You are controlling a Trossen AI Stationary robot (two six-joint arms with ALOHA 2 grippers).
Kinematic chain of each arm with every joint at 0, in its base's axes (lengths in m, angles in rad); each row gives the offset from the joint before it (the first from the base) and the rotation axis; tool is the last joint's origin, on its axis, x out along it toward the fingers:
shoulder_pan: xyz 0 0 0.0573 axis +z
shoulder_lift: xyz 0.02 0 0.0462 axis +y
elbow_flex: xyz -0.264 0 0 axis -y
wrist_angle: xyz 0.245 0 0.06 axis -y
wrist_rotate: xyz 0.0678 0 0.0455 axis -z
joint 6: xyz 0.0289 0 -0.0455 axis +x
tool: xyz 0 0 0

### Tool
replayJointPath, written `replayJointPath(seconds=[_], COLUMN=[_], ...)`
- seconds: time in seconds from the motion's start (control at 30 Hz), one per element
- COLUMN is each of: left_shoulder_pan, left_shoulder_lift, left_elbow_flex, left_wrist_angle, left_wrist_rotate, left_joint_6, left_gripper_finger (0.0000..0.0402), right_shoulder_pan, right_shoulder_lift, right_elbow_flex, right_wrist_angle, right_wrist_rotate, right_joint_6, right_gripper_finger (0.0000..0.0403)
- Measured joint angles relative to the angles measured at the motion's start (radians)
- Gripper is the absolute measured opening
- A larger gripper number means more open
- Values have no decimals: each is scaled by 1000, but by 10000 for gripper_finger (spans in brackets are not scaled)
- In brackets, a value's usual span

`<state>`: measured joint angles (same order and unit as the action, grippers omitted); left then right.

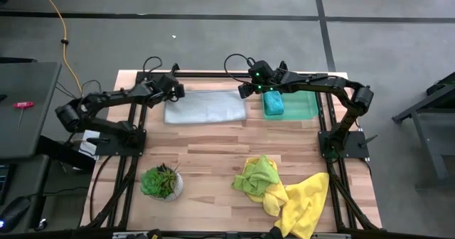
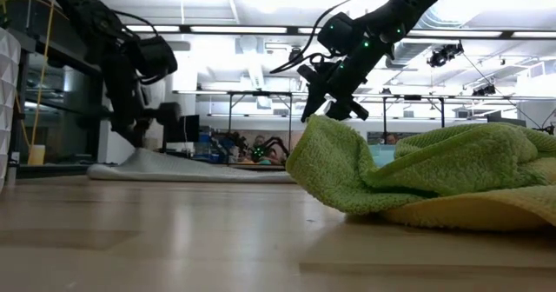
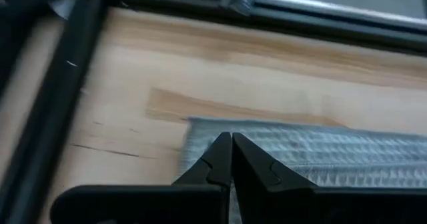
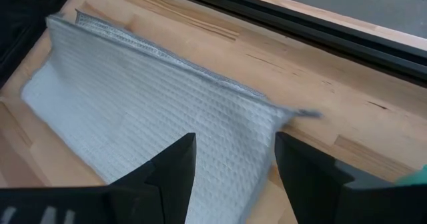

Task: Fold microfiber towels
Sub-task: Fold the gray towel

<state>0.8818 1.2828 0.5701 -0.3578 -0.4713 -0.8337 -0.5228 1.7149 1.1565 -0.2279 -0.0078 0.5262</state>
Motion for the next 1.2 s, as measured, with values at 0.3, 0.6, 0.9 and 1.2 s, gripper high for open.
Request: replayJointPath(seconds=[0.3, 0.6, 0.9, 1.2], left_shoulder_pan=[8, 8, 8, -48], left_shoulder_lift=[65, 87, 82, 5], left_elbow_flex=[0, 0, 0, 0], left_wrist_angle=[29, 27, 9, -154], left_wrist_rotate=[-19, -35, -27, 118], left_joint_6=[12, 8, 29, 308], left_gripper_finger=[1, 24, 83, 97], right_shoulder_pan=[0, 0, 0, 18], right_shoulder_lift=[0, 0, 0, 0], right_elbow_flex=[0, 0, 0, 0], right_wrist_angle=[0, 1, 1, -45], right_wrist_rotate=[7, 7, 7, -223], right_joint_6=[0, 18, 32, -145], right_gripper_finger=[194, 194, 194, 194])
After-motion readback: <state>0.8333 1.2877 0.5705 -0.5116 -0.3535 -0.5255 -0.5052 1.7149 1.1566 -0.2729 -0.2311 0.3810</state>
